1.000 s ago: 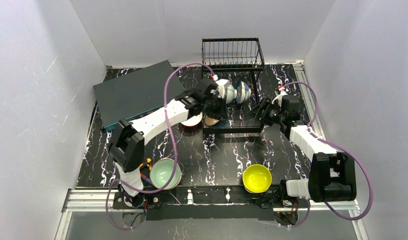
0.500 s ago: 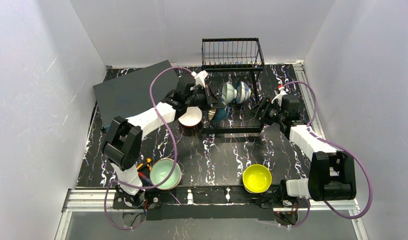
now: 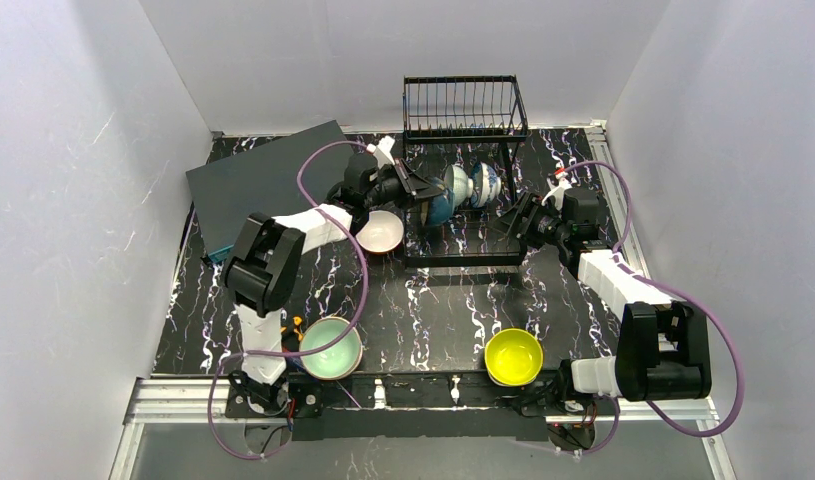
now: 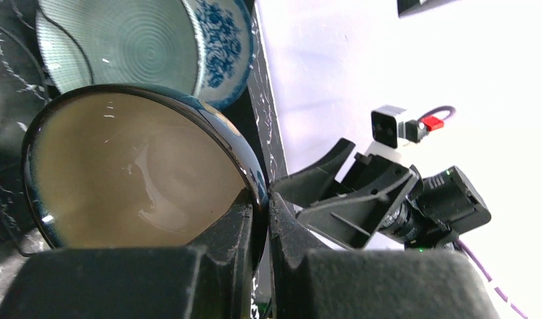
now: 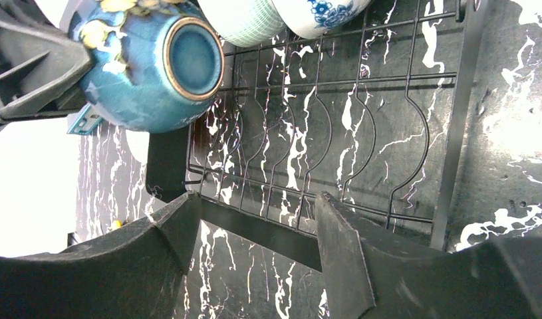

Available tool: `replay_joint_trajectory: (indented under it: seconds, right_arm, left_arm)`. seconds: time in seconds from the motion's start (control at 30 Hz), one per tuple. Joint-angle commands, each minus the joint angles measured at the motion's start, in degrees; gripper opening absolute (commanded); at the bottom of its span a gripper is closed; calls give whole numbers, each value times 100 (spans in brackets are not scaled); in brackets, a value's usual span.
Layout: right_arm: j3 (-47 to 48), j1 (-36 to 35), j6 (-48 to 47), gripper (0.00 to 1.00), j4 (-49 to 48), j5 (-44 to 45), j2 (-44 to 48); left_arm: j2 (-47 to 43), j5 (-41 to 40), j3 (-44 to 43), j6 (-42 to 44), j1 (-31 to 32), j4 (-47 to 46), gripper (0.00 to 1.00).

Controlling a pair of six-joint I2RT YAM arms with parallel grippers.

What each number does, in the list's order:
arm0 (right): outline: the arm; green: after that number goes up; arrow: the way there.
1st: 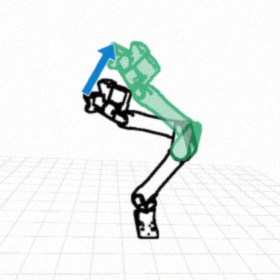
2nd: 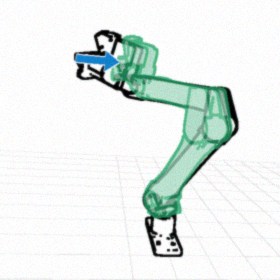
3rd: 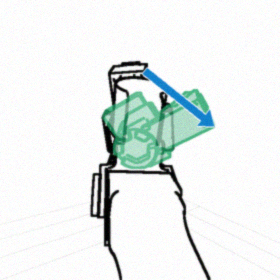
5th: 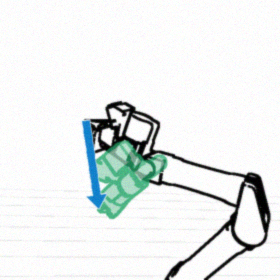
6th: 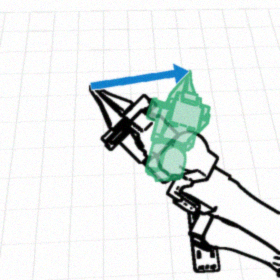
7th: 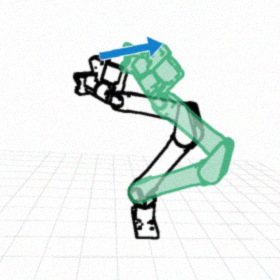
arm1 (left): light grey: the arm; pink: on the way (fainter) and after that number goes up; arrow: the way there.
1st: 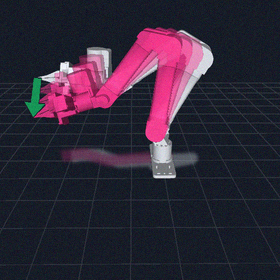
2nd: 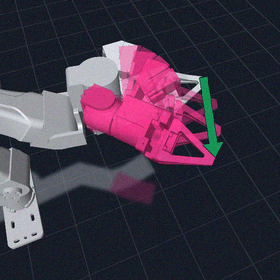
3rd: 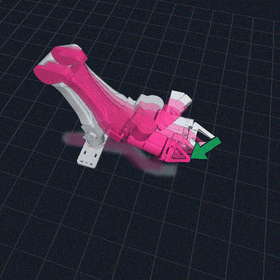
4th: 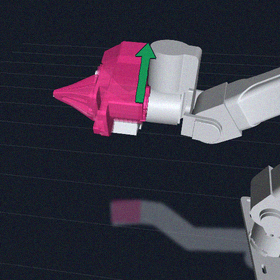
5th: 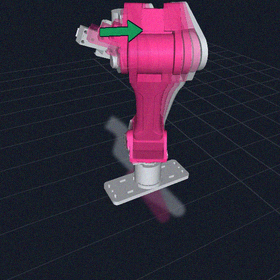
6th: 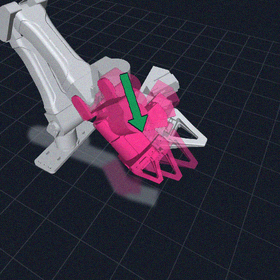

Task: Load the bowls into the dish rack
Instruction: Place the bowl in the dish rack.

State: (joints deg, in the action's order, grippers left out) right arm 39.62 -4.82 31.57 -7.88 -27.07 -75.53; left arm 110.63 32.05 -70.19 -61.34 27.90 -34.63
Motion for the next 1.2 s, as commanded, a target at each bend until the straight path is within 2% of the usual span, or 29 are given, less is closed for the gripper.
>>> replay_joint_trajectory:
  seconds: [0.0, 0.73, 1.17]
  right_arm:
    - [21, 37, 7, 72, -257, -113, -58]
    - [79, 39, -164, 72, -120, -87, -122]
    - [52, 42, -60, 72, -212, -130, -102]
  left_arm:
    - [-25, 81, -201, -365, -140, -1091, 0]
    - [916, 152, -1213, -846, -413, -1541, 0]
    - [1392, 124, -1392, -1258, -521, -2091, 0]
